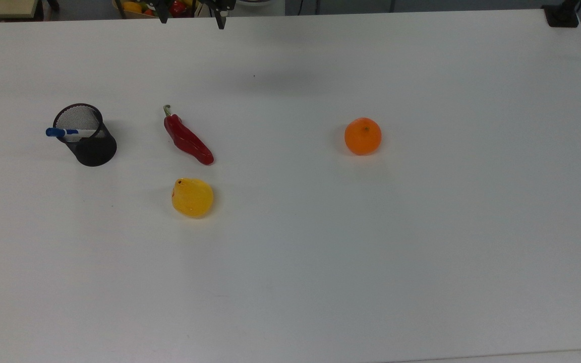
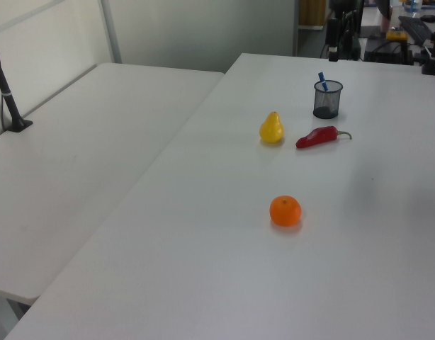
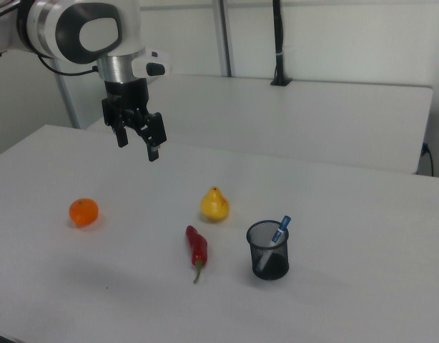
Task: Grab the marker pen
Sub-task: 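Move the open gripper toward the black mesh pen cup, then lower the gripper onto the blue-capped marker in the cup and close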
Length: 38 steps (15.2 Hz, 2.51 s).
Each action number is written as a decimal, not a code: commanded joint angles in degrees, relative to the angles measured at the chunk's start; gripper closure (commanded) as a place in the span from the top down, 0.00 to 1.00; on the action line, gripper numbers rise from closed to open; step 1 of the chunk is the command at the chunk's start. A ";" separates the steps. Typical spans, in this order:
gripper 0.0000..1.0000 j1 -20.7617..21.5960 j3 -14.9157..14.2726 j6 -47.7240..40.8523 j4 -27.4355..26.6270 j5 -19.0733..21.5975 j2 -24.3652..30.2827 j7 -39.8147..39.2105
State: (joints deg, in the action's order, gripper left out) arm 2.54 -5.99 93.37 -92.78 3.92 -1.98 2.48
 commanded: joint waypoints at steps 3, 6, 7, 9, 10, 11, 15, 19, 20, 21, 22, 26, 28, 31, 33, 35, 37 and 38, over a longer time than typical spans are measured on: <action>1.00 0.01 -0.07 -0.82 -0.82 0.21 1.45 -1.25; 1.00 0.01 -0.07 -0.82 -0.73 0.21 1.45 -1.25; 1.00 0.01 -0.07 -0.82 -0.73 0.21 1.45 -1.25; 1.00 0.10 -0.07 -0.90 -0.73 0.21 1.37 -1.25; 1.00 0.10 -0.07 -0.91 -0.82 0.21 1.37 -1.25; 1.00 0.18 -0.07 -0.91 -0.82 0.21 1.37 -1.25; 1.00 0.27 -0.07 -0.73 -0.82 0.21 1.19 -1.25; 1.00 0.36 -0.07 -0.20 -0.73 0.30 0.84 -1.33; 1.00 0.36 -0.07 -0.12 -0.73 0.30 0.84 -1.33; 1.00 0.27 -0.16 -0.11 -0.73 0.30 0.75 -1.68; 1.00 0.10 -0.16 -0.03 -0.65 0.30 0.66 -1.86; 1.00 0.01 -2.35 0.58 -0.47 0.21 0.40 -2.12; 1.00 0.01 -4.46 4.17 -0.47 0.04 -0.30 -2.12; 1.00 0.10 -7.71 9.10 -0.56 -0.66 -2.84 -2.21; 1.00 0.01 -8.94 12.61 -0.65 -1.63 -4.42 -2.04; 1.00 0.01 -10.35 15.60 -0.73 -1.81 -6.36 -2.04; 1.00 -0.34 -12.28 21.13 -0.82 -1.99 -9.43 -1.69; 1.00 -0.69 -12.55 23.16 -0.82 -1.99 -10.49 -1.51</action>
State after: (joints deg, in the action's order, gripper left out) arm 2.14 -16.67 110.66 -93.41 2.65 -9.43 1.26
